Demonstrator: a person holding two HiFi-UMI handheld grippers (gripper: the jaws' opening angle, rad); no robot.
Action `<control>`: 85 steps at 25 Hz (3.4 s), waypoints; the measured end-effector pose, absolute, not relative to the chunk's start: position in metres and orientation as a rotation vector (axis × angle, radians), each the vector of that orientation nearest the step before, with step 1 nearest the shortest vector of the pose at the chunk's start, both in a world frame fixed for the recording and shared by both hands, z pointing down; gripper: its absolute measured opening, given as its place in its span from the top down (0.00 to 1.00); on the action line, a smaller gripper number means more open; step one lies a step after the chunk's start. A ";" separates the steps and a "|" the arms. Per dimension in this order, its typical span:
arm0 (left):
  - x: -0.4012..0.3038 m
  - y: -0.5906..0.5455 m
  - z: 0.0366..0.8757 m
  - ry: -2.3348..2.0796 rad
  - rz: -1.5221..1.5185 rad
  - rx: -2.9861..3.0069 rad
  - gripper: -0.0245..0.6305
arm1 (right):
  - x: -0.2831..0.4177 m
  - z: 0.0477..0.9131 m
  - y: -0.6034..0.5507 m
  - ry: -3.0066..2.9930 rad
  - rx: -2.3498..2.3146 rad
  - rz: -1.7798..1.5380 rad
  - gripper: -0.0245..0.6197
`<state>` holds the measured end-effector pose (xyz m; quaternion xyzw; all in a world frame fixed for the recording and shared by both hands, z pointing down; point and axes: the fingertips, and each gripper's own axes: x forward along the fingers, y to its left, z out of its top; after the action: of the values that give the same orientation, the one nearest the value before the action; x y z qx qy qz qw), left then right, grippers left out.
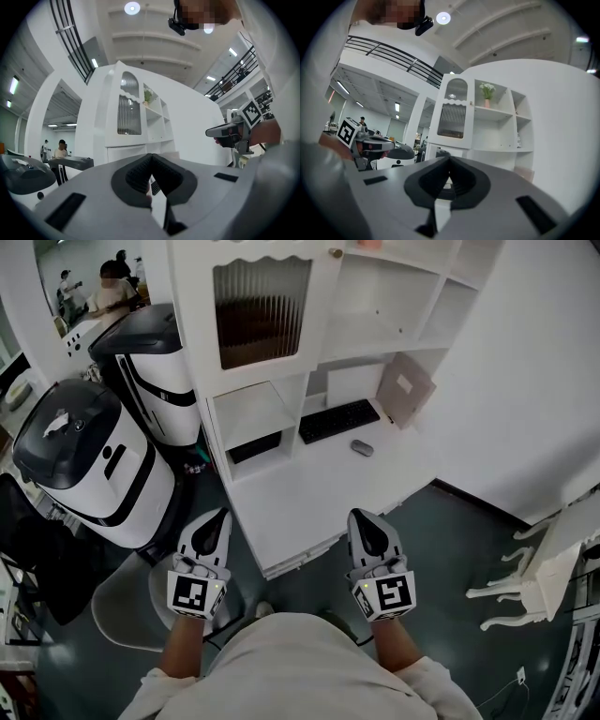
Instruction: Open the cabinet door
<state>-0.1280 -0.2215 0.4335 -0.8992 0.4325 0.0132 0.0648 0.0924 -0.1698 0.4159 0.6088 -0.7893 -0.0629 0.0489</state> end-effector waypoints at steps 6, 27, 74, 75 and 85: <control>-0.124 -0.239 0.430 1.366 0.041 -2.674 0.96 | 0.101 0.411 -0.205 -2.439 1.806 -0.217 0.95; -0.116 -0.246 0.433 1.579 0.019 -2.573 0.96 | 0.128 0.324 -0.320 -2.503 1.645 -0.563 0.90; -0.181 -0.208 0.453 1.871 -0.025 -2.429 0.96 | 0.105 0.125 -0.502 -2.169 1.535 -1.139 0.78; -0.182 -0.207 0.455 1.878 -0.027 -2.427 0.96 | 0.105 0.122 -0.506 -2.164 1.535 -1.138 0.77; -0.189 -0.203 0.461 1.927 -0.029 -2.411 0.96 | 0.094 0.111 -0.521 -2.128 1.448 -1.170 0.74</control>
<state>-0.1886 -0.2034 0.4607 -0.7808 0.6241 -0.0093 0.0275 0.0944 -0.5205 0.1115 0.5057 -0.7434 -0.4088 0.1566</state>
